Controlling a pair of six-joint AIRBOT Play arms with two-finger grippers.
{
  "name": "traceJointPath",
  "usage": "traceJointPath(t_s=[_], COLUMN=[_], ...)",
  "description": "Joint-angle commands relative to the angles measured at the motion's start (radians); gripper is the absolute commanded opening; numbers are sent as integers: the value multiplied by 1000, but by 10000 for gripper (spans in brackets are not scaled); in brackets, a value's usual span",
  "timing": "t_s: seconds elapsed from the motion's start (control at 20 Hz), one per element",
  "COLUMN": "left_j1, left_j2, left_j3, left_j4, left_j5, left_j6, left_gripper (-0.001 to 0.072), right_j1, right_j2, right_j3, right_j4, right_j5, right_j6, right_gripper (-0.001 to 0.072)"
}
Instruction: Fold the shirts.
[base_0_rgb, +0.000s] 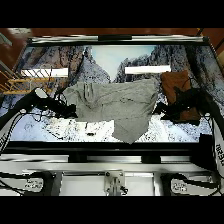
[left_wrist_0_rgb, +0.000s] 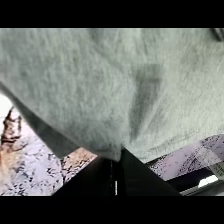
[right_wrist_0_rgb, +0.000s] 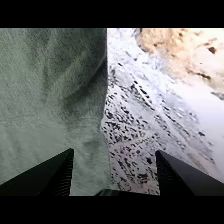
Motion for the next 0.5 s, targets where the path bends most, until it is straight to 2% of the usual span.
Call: traceJointPath(t_s=[0.0,0.2,0.25,0.35,0.45], left_j1=[6,29,31,35,40], left_j2=[17,58,71,100,151], left_j3=[-1,0,0,0,24], left_j4=[0,1,4,4,29], left_j5=[12,11,12,13,12], left_j6=[15,47,54,76,90], left_gripper=[32,32,32,31,30], right_j1=[55,102,111,115,115], right_j2=[-15,-90,-93,-89,-44], right_j3=[-46,-46,-46,-36,6], right_j4=[40,92,103,123,121], right_j5=[138,195,218,240,221], right_j6=[-5,-6,-6,-10,-74], right_gripper=[632,626,531,62,61])
